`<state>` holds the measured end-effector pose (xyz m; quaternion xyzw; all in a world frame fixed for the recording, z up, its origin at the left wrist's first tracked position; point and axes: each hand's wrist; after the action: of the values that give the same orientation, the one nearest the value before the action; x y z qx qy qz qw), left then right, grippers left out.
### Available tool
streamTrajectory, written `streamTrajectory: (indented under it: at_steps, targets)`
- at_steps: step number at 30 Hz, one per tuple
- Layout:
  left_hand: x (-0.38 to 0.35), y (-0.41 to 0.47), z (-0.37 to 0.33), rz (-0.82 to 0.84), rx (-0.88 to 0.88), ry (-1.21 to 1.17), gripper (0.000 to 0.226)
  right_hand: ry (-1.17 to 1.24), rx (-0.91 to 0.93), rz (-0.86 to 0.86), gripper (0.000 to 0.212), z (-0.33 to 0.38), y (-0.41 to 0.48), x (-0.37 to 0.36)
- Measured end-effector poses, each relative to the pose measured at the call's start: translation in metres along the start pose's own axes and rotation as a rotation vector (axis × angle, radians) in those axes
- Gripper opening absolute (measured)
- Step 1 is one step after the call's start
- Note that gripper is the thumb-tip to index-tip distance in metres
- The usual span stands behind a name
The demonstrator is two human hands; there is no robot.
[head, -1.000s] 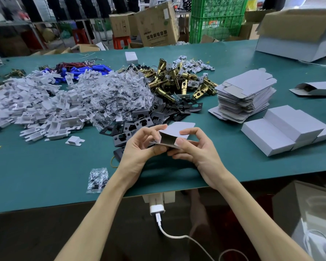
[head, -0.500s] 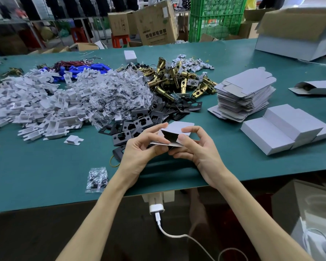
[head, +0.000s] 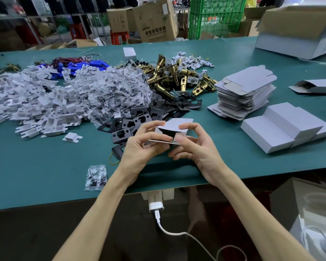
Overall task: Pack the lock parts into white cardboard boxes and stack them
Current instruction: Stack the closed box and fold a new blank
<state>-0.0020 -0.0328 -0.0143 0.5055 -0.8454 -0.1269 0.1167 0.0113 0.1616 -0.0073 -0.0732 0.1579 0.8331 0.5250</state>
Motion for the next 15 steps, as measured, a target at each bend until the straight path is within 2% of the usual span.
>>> streamTrajectory:
  at_steps: [5,15]
  targets:
    - [-0.0014,0.0006,-0.0019,0.001,0.013,0.014,0.030,-0.024,0.007,-0.028,0.037,-0.0041,0.0015,0.0007]
    - [0.0005,0.0001,0.0003,-0.005,0.017,0.034,0.023,-0.011,-0.011,0.011,0.032,-0.0028,0.0009,0.0033]
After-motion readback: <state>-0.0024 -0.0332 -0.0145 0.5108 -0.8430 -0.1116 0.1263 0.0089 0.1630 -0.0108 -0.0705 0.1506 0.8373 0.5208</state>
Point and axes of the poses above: each hand's wrist, its own y-axis towards the middle knuckle, its own x-axis out of the back of the hand, z = x × y, and after that the axes turned 13 degrees about z, right-handed
